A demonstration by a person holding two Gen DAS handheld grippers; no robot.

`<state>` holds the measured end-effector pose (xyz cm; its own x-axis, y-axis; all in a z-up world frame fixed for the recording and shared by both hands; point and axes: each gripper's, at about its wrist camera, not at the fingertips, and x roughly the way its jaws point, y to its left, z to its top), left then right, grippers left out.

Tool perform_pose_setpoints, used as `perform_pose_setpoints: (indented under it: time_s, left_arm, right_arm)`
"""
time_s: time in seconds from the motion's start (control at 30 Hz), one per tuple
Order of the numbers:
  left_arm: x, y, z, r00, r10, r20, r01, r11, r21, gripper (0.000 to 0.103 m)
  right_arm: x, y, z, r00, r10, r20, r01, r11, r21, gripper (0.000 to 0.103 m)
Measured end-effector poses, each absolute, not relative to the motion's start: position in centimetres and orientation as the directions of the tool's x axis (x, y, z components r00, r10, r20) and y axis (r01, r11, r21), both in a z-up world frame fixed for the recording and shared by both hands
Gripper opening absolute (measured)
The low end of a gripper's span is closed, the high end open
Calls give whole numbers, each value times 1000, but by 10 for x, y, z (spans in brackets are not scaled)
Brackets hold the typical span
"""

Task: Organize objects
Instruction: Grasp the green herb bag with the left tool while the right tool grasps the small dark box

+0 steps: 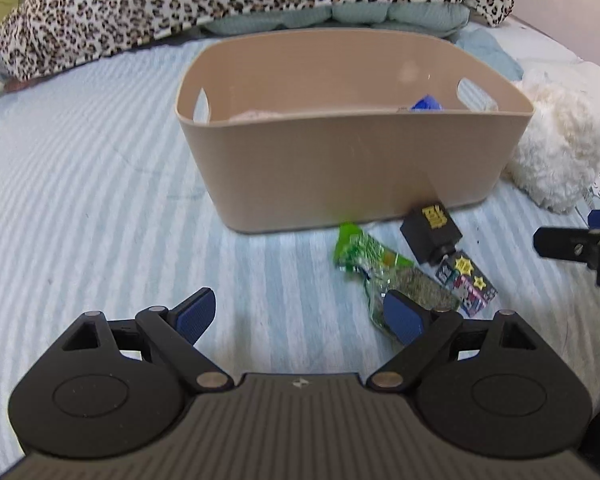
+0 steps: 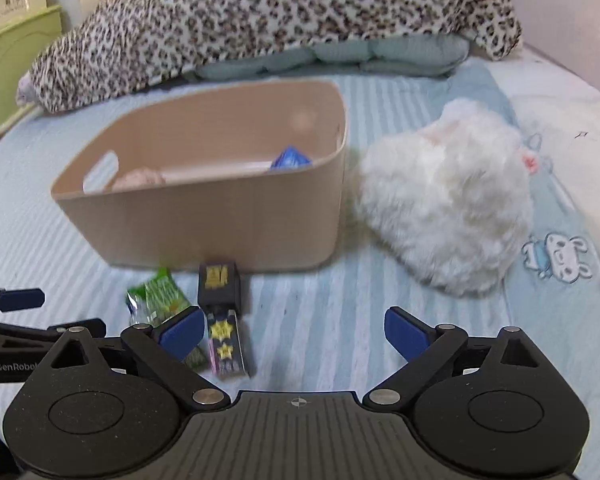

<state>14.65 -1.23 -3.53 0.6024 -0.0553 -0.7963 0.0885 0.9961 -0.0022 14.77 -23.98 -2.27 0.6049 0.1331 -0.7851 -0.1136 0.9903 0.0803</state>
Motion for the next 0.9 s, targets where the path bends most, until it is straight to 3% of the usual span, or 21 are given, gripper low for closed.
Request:
perform_pose_setpoints:
  time_s: [0.2, 0.53, 0.63, 0.9]
  left_arm:
    - [147, -18, -48, 580, -77, -811, 92, 995, -28, 91]
    - [159, -35, -57, 572, -110, -813, 105, 993, -61, 91]
    - [162, -37, -60, 581, -106, -807, 95, 994, -62, 91]
    - [173, -22, -72, 538, -171, -825, 40, 983, -178, 91]
  right_arm:
    - [155, -236, -53, 531, 119, -839, -130, 990, 58, 93]
    - [162, -232, -72, 481, 136, -866, -158, 985, 67, 92]
    - [163, -229, -73, 482, 135, -866, -169, 984, 59, 87]
    - [165, -234, -66, 480, 199, -854, -175, 976, 130, 85]
